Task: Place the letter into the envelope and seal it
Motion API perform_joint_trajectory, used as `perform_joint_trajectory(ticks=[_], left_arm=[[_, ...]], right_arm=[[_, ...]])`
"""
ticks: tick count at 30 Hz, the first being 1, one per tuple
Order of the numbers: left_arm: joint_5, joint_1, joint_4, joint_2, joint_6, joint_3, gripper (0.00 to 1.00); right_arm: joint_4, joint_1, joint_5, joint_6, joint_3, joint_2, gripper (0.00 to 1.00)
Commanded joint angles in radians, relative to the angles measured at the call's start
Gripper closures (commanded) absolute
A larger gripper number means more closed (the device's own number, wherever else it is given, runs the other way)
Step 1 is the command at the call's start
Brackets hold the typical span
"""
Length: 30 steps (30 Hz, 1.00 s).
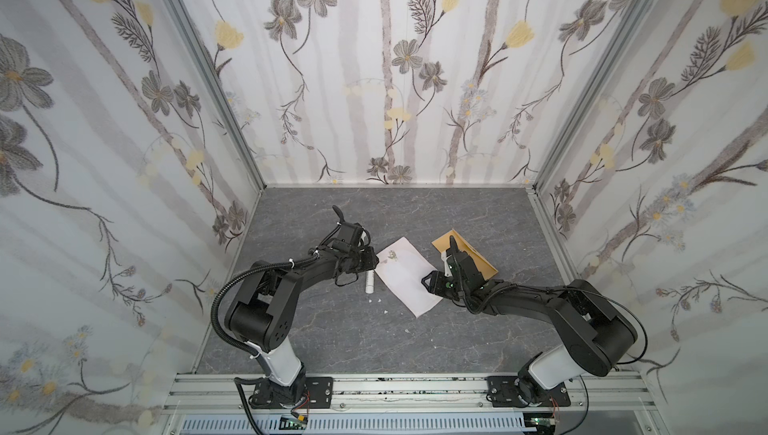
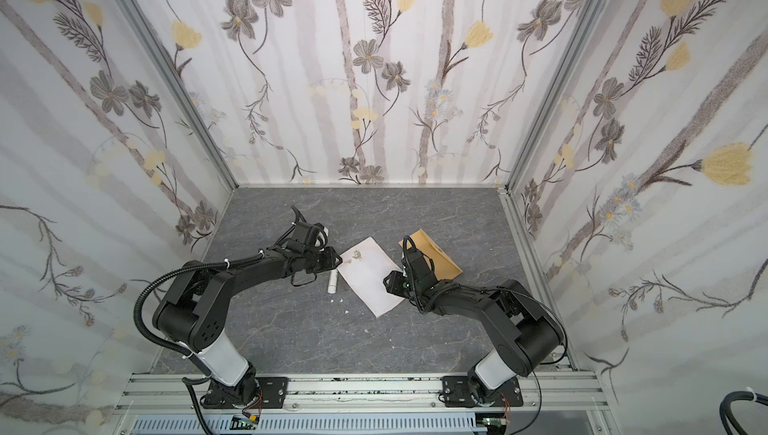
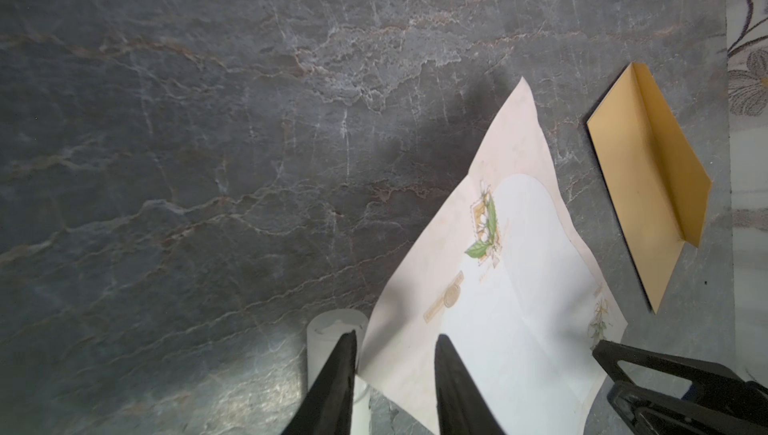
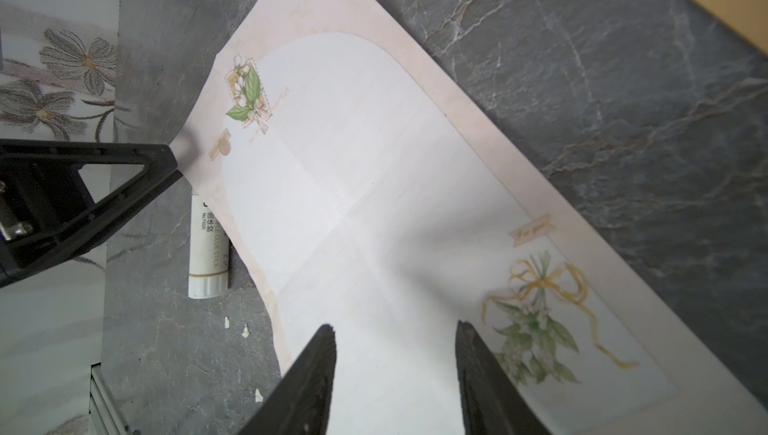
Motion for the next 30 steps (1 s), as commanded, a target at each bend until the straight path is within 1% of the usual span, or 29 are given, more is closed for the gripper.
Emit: perform_joint_trajectory(ticks=[1, 8, 16, 22, 25, 30], left_arm=[[0.019, -0.001, 0.030, 0.009, 0.001, 0.012, 0.71], [0.036, -0.007, 0.036, 0.017, 0.016, 0.031, 0.73], [0.058, -0.012, 0.053, 0.037, 0.016, 0.043, 0.71], [0.073, -0.017, 0.081, 0.055, 0.015, 0.053, 0.65], [0.074, -0.017, 0.088, 0.076, 0.013, 0.065, 0.59], [0.038, -0.015, 0.088, 0.111, 0.008, 0.082, 0.51]], right_arm=[[0.039, -0.001, -0.002, 0.000, 0.006, 0.005, 0.52], [0.042, -0.003, -0.003, -0.002, 0.011, 0.020, 0.52], [0.039, -0.009, -0.008, -0.009, 0.012, 0.057, 0.54], [0.042, -0.011, -0.012, -0.015, 0.011, 0.079, 0.55], [0.046, -0.011, -0.016, -0.015, 0.009, 0.086, 0.56], [0.048, -0.010, -0.022, -0.015, 0.011, 0.086, 0.57]])
